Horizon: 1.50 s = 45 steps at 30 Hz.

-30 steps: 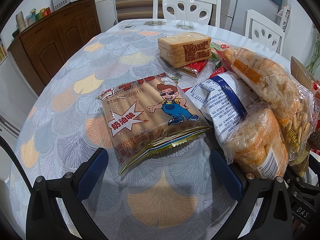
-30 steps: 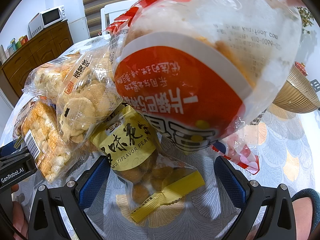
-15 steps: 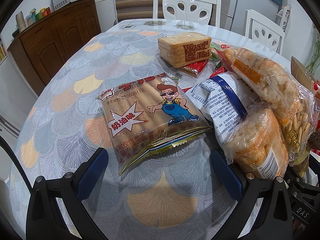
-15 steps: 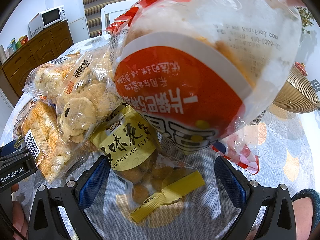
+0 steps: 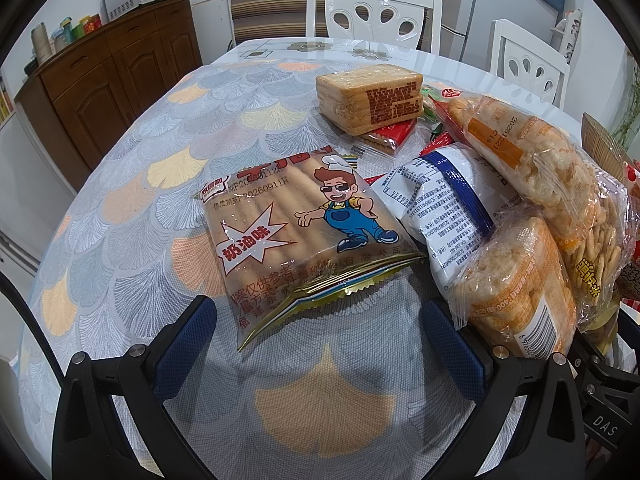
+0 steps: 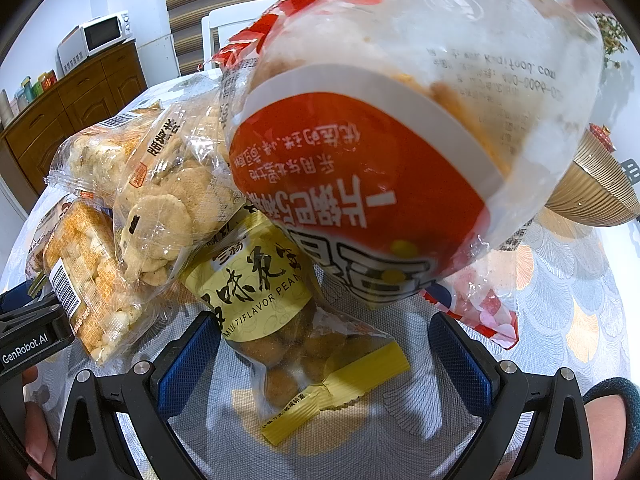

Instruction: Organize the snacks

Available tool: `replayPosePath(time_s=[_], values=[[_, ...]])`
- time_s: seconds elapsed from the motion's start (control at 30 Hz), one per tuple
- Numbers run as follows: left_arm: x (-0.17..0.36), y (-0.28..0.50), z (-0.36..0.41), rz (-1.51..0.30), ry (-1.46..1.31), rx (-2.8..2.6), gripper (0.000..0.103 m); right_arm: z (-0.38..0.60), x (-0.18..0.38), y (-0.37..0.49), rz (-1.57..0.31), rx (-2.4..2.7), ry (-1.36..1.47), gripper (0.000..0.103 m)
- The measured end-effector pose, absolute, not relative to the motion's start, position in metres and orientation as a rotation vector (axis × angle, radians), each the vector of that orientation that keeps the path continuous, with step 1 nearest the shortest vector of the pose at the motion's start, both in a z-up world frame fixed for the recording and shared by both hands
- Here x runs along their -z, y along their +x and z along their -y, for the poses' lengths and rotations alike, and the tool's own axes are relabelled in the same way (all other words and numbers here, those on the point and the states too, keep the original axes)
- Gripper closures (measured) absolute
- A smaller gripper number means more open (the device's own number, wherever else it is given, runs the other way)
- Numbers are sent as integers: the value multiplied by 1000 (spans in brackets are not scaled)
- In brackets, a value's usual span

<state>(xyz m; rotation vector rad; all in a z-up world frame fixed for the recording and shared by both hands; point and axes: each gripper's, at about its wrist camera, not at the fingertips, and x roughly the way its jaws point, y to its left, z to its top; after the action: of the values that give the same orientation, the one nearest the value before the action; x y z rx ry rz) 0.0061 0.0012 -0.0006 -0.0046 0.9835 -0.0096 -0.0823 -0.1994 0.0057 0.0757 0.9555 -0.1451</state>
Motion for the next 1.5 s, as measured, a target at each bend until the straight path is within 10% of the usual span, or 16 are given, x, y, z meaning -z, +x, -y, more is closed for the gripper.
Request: replayPosePath(time_s=[1.5], values=[[2,8,-5,-980,-2,3,0,197,-5,-84,-950,145,66,0]])
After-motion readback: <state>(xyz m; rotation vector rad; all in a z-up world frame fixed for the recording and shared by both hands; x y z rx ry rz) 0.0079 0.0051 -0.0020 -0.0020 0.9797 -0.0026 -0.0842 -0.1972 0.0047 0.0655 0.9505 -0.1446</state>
